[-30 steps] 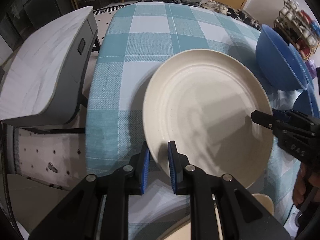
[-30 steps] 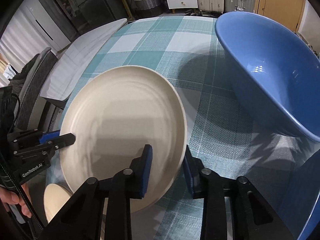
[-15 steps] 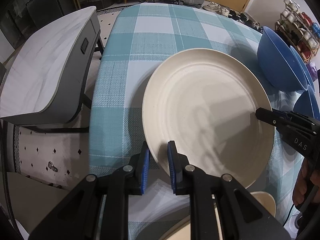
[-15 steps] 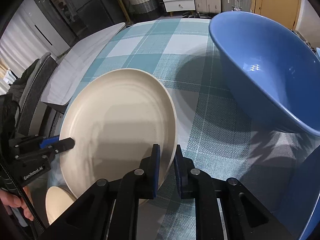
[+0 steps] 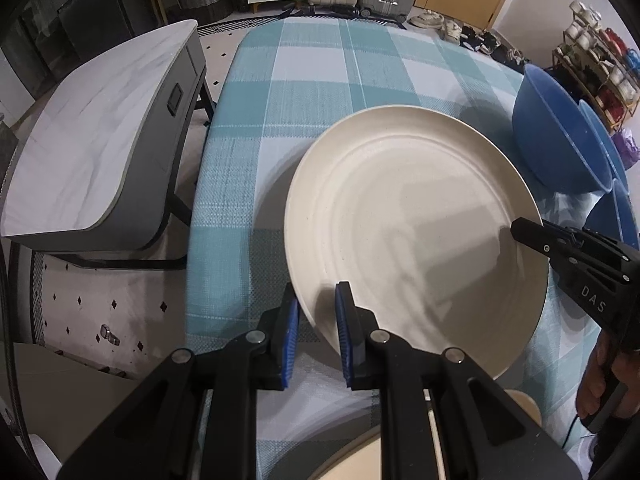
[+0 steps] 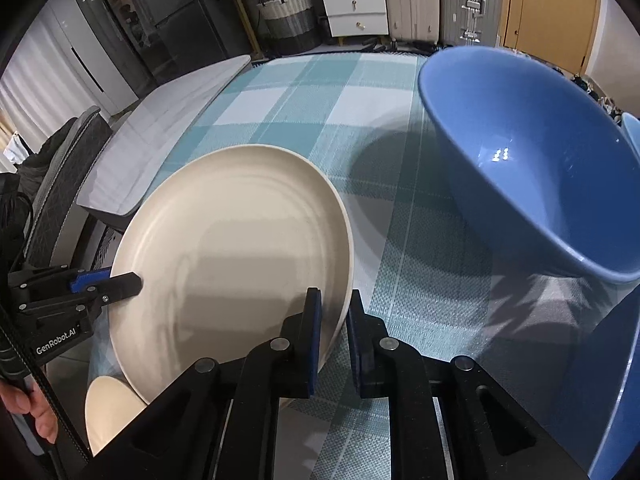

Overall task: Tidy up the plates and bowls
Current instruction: 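Close the right tool on the cream plate rim opposite the left tool, then carry the upright cream plate with both tools onto the plate stack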

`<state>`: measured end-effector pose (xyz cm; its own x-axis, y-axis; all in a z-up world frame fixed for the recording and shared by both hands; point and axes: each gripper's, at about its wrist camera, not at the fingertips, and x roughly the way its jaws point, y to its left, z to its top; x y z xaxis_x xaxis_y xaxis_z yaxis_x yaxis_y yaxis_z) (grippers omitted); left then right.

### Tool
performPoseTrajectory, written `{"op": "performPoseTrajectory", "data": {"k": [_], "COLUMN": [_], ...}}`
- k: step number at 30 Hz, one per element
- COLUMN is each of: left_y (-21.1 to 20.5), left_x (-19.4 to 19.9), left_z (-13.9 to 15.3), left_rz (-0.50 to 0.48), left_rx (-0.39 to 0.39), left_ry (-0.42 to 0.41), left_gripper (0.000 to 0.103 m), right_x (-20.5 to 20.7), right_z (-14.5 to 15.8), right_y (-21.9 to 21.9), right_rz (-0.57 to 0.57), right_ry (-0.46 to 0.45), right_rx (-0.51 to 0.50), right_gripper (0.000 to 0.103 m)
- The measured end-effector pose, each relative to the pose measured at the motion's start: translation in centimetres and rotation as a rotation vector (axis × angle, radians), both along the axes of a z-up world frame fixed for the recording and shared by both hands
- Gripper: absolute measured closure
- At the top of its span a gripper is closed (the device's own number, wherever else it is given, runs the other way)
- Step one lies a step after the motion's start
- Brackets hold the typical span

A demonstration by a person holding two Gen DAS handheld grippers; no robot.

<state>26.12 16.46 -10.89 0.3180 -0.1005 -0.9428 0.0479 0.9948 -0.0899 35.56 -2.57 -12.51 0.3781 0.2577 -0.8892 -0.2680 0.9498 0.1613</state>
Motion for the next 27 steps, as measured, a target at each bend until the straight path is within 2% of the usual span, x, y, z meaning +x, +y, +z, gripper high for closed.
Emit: {"op": "performPoseTrajectory", "data": {"k": [3, 9, 27], "left_y": [-0.1, 0.2, 0.2], "left_x": [-0.1, -0.5, -3.0], "left_z": [0.5, 1.3, 3.9], "left_rz": [0.001, 0.014, 0.027], "left_rx": [0.019, 0.007, 0.016], "left_ry": [-0.014, -0.023, -0.063], "left_gripper": [0.087, 0.087, 0.087], "right_x": [-0.3, -0.6, -3.6], "right_z": [0.8, 1.9, 5.2], "right_y": [-0.2, -0.5, -0.3], "right_rz": [-0.024, -0.029, -0.004], "right_ry": [-0.023, -0.026, -0.083], "right_rx": [0.012, 0.046, 0.060], "right_gripper": [0.091, 0.091, 0.091]}}
